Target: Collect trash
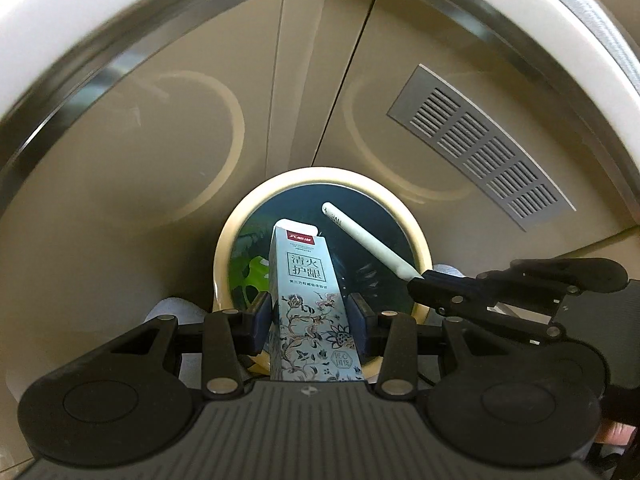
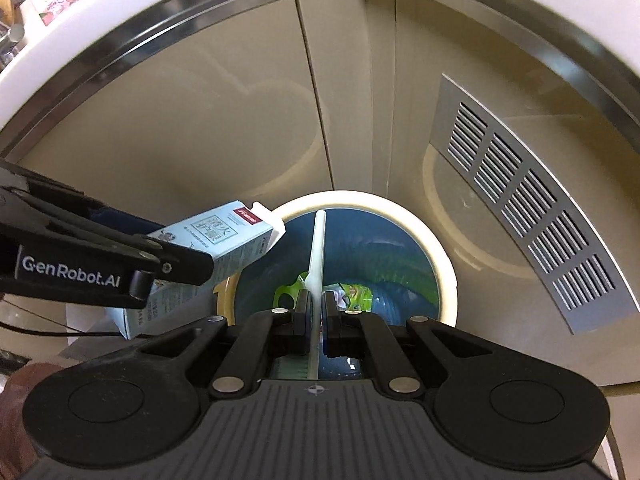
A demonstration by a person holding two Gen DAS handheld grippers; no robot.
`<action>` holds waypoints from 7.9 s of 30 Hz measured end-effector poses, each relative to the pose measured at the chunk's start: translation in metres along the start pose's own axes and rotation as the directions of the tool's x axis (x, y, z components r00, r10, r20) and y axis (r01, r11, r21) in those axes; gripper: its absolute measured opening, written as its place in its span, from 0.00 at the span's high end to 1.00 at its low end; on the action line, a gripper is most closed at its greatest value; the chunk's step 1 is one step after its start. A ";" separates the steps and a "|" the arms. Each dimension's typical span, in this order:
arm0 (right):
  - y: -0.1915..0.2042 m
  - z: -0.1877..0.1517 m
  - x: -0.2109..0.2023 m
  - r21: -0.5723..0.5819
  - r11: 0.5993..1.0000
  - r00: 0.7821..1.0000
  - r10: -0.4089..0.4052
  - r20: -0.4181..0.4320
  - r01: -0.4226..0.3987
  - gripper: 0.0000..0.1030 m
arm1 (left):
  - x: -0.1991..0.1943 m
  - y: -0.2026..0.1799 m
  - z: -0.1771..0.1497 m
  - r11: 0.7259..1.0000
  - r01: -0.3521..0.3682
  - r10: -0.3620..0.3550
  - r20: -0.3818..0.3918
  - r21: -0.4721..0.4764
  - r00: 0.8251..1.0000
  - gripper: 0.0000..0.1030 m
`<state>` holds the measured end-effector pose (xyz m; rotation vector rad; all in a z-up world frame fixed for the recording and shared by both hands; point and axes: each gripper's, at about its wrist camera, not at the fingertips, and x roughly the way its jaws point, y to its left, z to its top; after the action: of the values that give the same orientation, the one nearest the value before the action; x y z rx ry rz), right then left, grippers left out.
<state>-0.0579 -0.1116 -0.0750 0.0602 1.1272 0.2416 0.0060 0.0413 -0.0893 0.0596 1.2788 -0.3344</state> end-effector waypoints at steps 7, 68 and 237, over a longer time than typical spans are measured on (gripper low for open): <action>0.000 0.004 0.015 0.016 1.000 0.999 0.007 -0.037 -0.006 0.95 | 0.017 0.001 0.003 1.000 -0.025 0.025 -0.031 0.009 0.999 0.56; 0.024 -0.034 -0.105 -0.020 0.995 0.972 -0.090 0.216 0.097 0.28 | -0.084 -0.012 -0.065 0.979 -0.205 0.201 0.246 -0.013 0.948 0.00; -0.169 0.260 -0.053 0.225 0.946 0.862 -0.307 0.403 0.232 0.26 | -0.182 -0.004 0.060 0.986 -0.163 0.145 0.524 -0.011 0.839 0.00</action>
<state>0.1818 -0.2680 0.0554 0.0999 0.6939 -0.1206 0.0159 0.0624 0.1011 0.0935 0.7170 -0.2113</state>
